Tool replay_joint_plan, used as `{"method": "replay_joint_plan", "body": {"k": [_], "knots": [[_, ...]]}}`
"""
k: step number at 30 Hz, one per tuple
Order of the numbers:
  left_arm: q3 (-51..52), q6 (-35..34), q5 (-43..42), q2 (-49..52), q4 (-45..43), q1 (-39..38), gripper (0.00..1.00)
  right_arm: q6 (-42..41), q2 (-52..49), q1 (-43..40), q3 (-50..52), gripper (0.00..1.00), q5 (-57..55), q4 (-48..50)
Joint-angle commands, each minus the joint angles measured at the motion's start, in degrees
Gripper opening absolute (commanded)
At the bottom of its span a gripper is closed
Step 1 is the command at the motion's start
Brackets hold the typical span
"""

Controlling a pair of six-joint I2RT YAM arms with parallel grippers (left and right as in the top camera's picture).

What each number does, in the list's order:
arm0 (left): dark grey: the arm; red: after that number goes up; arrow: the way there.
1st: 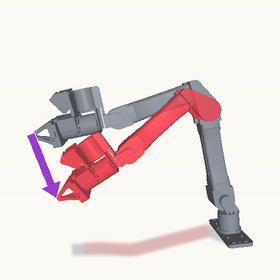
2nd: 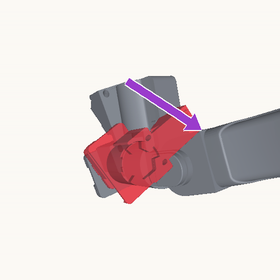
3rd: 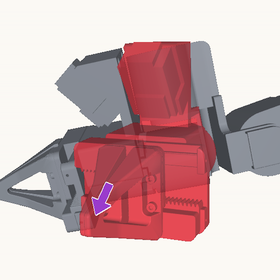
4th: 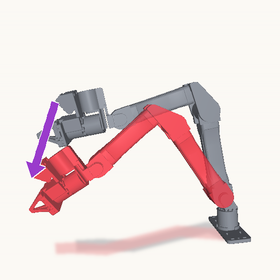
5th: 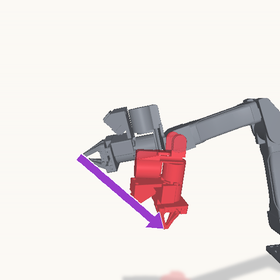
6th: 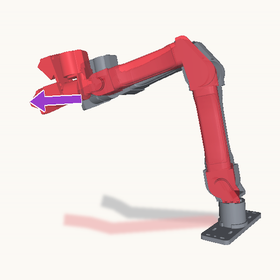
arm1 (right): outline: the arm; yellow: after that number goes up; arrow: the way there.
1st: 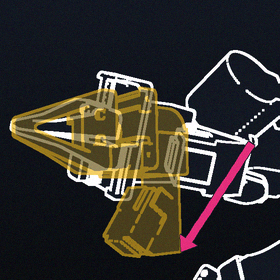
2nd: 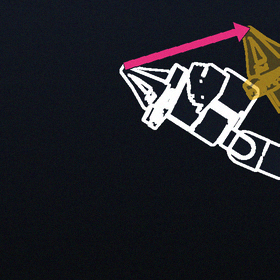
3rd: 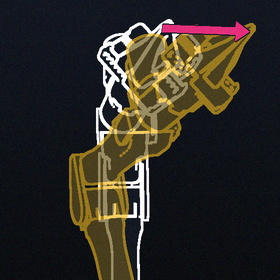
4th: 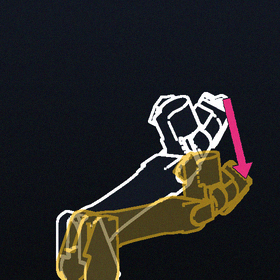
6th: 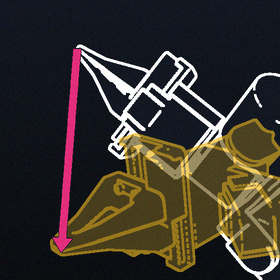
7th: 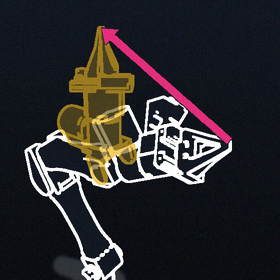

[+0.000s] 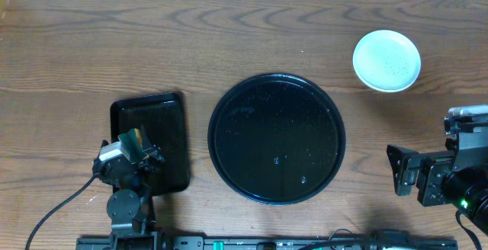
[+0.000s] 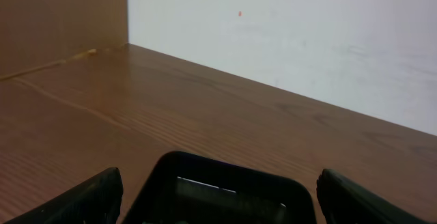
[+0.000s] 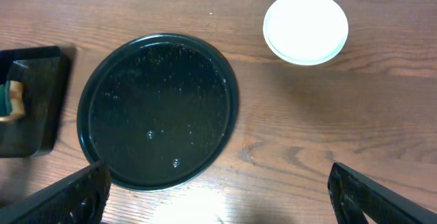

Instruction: Clean dirty plates on tray and stack at the side

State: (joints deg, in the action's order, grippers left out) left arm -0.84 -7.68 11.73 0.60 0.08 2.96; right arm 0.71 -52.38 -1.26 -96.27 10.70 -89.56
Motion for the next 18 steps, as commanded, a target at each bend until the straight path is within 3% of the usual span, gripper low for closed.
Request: {"method": "replay_joint_plan", "body": {"k": [1, 6, 18], "knots": [[0.63, 2.78, -5.53, -0.5, 2.8, 0.24, 0.9, 0.66, 0.0, 0.55, -0.48, 0.99, -0.15, -0.09], [0.63, 15.15, -17.16, -0.52, 3.21, 0.24, 0.9, 0.66, 0.0, 0.55, -0.48, 0.99, -0.15, -0.09], [0.61, 14.49, -17.14, -0.5, 3.65, 0.24, 0.9, 0.66, 0.0, 0.55, -0.48, 0.99, -0.15, -0.09]]}}
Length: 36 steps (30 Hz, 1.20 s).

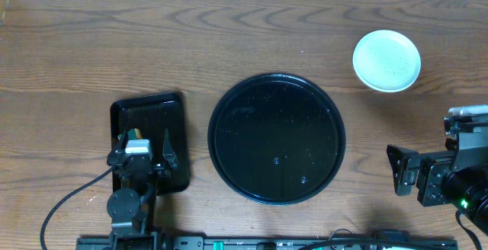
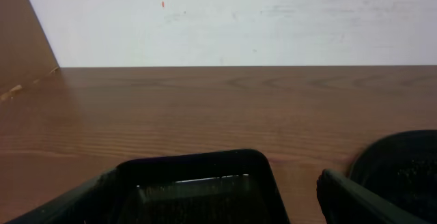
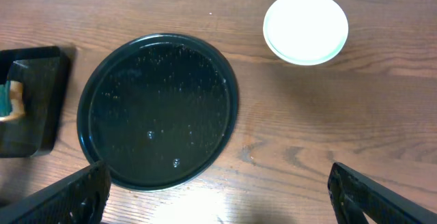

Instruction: Clean dirty plates on tray and stack at the side

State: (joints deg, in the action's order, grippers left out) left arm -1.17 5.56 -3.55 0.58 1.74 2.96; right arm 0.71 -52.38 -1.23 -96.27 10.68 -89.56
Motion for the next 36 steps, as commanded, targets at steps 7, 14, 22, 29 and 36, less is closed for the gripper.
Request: {"method": "replay_joint_plan", "body": {"k": [7, 14, 22, 29, 36], "knots": [[0.94, 1.27, -1.84, -0.35, 1.9, 0.24, 0.91, 0.66, 0.0, 0.52, -0.48, 0.99, -0.13, -0.09], [0.94, 1.27, -1.84, -0.35, 1.9, 0.24, 0.9, 0.66, 0.0, 0.52, -0.48, 0.99, -0.13, -0.09], [0.94, 1.27, -1.84, -0.35, 1.9, 0.24, 0.91, 0.66, 0.0, 0.52, -0.48, 0.99, -0.11, -0.09], [0.94, 1.27, -1.84, -0.35, 1.9, 0.24, 0.9, 0.66, 0.0, 0.52, -0.48, 0.99, -0.11, -0.09], [0.94, 1.27, -1.84, -0.35, 1.9, 0.24, 0.91, 1.36, 0.0, 0.52, -0.48, 0.99, -1.33, 0.02]]}}
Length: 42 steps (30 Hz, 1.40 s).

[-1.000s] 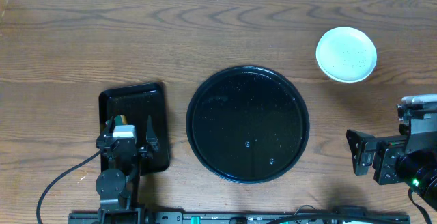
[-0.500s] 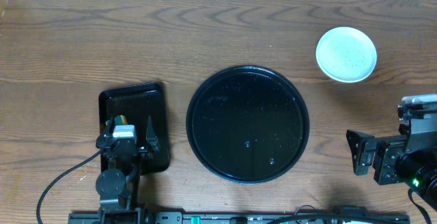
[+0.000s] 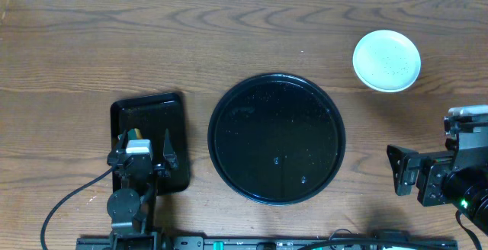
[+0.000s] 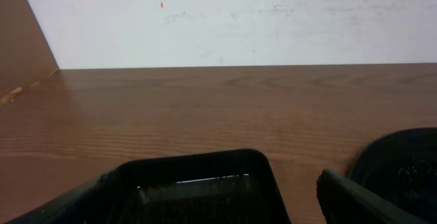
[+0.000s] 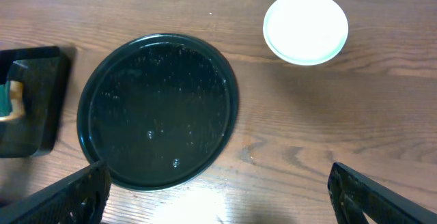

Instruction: Clean dirty plates on tray and stack at the side

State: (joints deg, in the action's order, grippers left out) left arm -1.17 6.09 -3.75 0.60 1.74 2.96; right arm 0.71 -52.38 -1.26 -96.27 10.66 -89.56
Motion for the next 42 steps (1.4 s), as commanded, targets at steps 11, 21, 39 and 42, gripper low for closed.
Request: {"method": "replay_joint_plan", "body": {"k": [11, 21, 39, 42], "knots": [[0.94, 0.74, -1.64, -0.37, 1.92, 0.24, 0.91, 22.36, 7.61, 1.42, 6.32, 0.99, -2.67, 20.48], [0.94, 0.74, -1.64, -0.37, 1.9, 0.24, 0.9, 22.27, 37.42, 4.09, 40.24, 0.99, 4.83, 46.31], [0.94, 0.74, -1.64, -0.37, 1.9, 0.24, 0.9, 5.9, 52.06, 5.03, 78.64, 0.99, 6.32, 79.84], [0.94, 0.74, -1.64, -0.37, 1.9, 0.24, 0.9, 3.85, 52.06, 5.79, 81.59, 0.99, 1.03, 82.07]]}}
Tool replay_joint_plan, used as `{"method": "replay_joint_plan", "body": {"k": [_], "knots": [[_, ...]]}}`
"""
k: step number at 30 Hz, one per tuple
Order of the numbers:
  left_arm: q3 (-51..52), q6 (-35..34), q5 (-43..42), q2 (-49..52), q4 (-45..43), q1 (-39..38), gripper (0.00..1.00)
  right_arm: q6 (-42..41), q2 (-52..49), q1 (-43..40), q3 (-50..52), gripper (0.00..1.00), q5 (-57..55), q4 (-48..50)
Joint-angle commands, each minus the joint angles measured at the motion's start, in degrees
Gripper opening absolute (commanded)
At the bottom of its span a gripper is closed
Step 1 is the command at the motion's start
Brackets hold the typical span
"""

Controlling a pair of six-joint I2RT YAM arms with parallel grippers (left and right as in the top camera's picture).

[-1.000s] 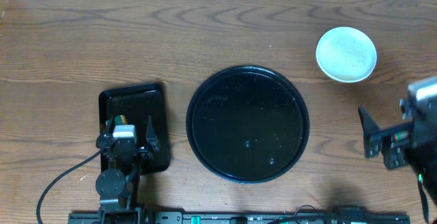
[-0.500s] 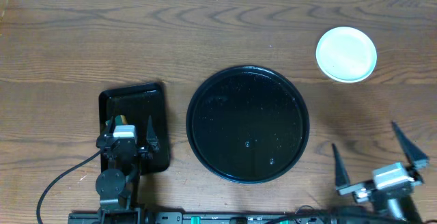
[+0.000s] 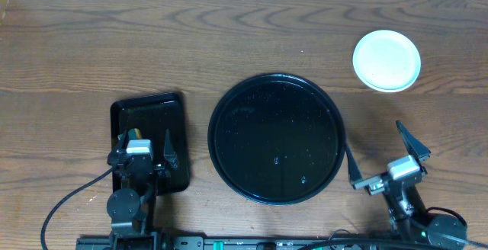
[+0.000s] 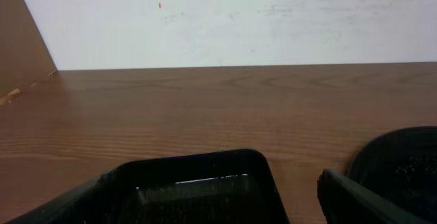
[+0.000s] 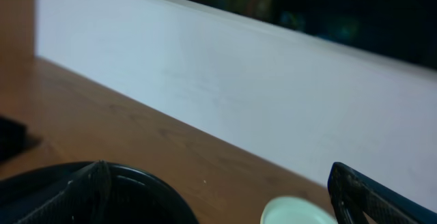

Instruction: Clean dirty plates on tray and stack at the side

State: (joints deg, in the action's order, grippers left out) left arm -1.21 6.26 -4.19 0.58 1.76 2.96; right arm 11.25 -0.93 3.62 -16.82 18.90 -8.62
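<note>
A white plate [image 3: 386,59] sits alone at the far right of the table, its near rim showing in the right wrist view [image 5: 297,212]. The round black tray [image 3: 276,137] in the middle holds only specks and droplets. My right gripper [image 3: 372,136] is open and low, just off the tray's right edge, facing the plate. My left gripper [image 3: 143,145] is open over a small rectangular black tray [image 3: 149,113], nothing between its fingers [image 4: 89,197]. A green and yellow sponge [image 3: 136,133] peeks out beneath it.
The white back wall [image 4: 239,19] runs along the far table edge. Bare wood lies between the round tray's rim [image 5: 102,183] and the plate, and between the two trays. Cables trail by the left arm's base [image 3: 69,204].
My right arm has moved from high at the table's right edge to low by the round tray's front right. Its camera now looks across the table, not down. The left gripper stayed put.
At first my left gripper was turned leftward over the rectangular tray, open, with the sponge beside it. Then it faced straight ahead and stayed there. The right arm hung still at the right edge until now, when it stands low by the round tray.
</note>
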Motion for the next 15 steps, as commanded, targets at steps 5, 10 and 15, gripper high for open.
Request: {"method": "replay_joint_plan", "body": {"k": [5, 10, 15], "knots": [[0.98, 0.57, -1.2, -0.35, 1.88, 0.24, 0.91, -6.38, 0.61, 2.56, 10.03, 0.99, -12.28, 6.01], [0.98, 0.57, -1.2, -0.35, 1.88, 0.24, 0.9, -1.16, 0.61, 4.79, 14.75, 0.99, -12.22, 10.49], [0.98, 0.57, -1.2, -0.35, 1.88, 0.24, 0.91, -0.92, 0.61, 5.81, 15.12, 0.99, -12.68, 9.57]]}}
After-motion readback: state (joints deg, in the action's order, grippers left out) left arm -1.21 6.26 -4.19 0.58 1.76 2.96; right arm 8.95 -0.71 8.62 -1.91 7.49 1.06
